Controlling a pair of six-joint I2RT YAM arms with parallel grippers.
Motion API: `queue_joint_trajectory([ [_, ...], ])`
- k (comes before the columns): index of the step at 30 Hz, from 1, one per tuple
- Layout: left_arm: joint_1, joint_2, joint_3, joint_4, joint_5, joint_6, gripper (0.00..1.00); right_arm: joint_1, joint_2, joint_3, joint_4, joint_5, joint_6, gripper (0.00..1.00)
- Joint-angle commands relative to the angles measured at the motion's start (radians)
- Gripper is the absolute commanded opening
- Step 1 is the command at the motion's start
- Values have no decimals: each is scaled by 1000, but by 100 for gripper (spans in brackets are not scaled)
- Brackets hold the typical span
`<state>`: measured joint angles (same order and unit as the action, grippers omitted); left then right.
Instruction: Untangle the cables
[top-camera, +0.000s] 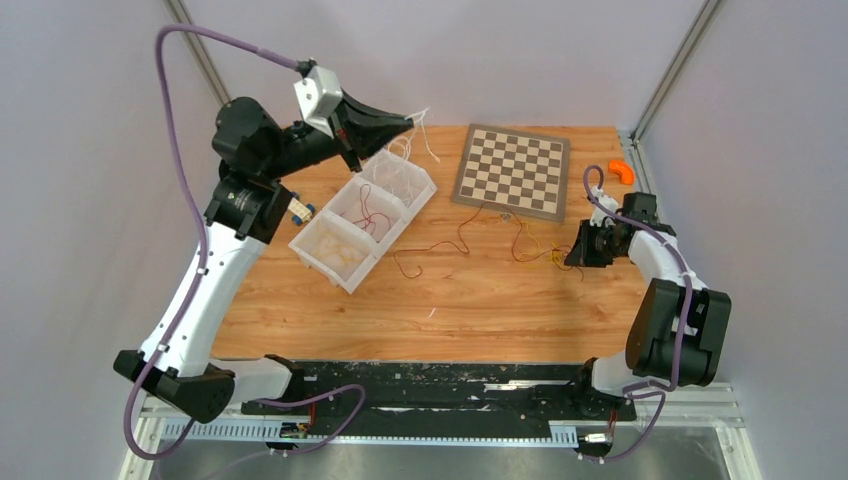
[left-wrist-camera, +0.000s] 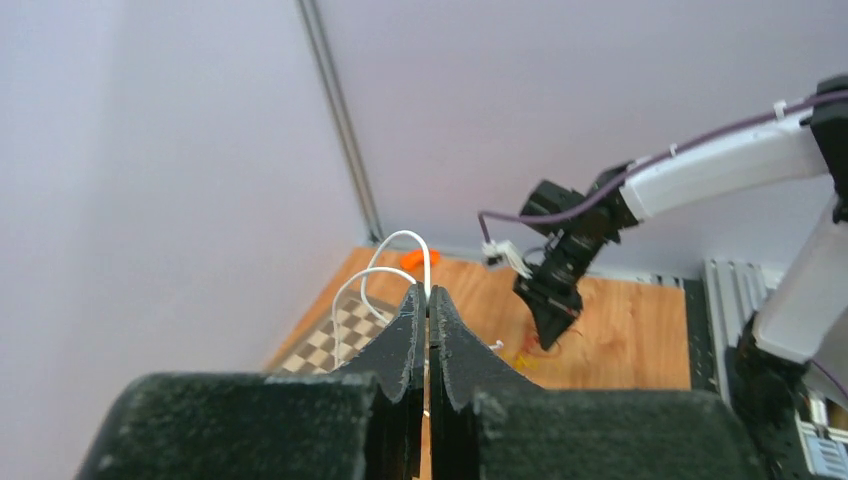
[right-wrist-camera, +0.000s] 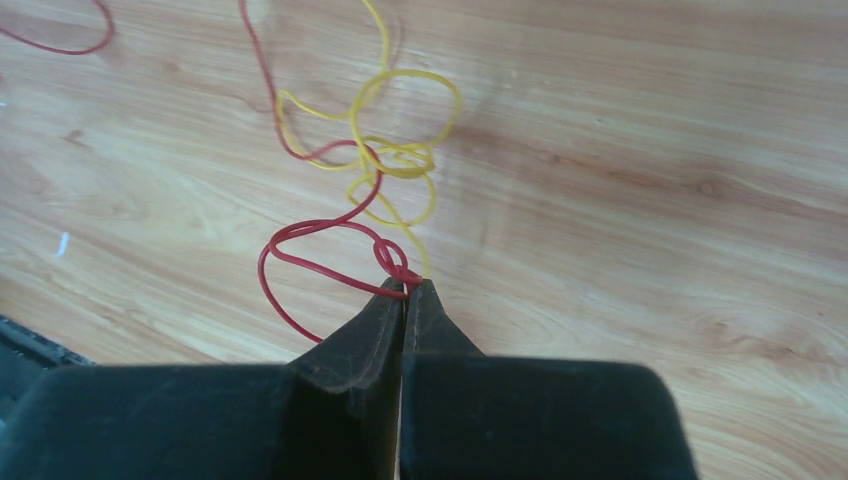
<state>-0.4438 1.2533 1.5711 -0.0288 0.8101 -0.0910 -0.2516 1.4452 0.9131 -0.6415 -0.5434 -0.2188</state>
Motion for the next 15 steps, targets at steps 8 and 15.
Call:
queue_joint_trajectory([
  [8, 86, 117, 123, -37, -123, 30, 0, -5, 4, 28, -19, 21, -60, 0],
  [15, 129, 254, 58, 36, -152, 72, 0, -5, -35, 69, -79, -79, -74, 0],
])
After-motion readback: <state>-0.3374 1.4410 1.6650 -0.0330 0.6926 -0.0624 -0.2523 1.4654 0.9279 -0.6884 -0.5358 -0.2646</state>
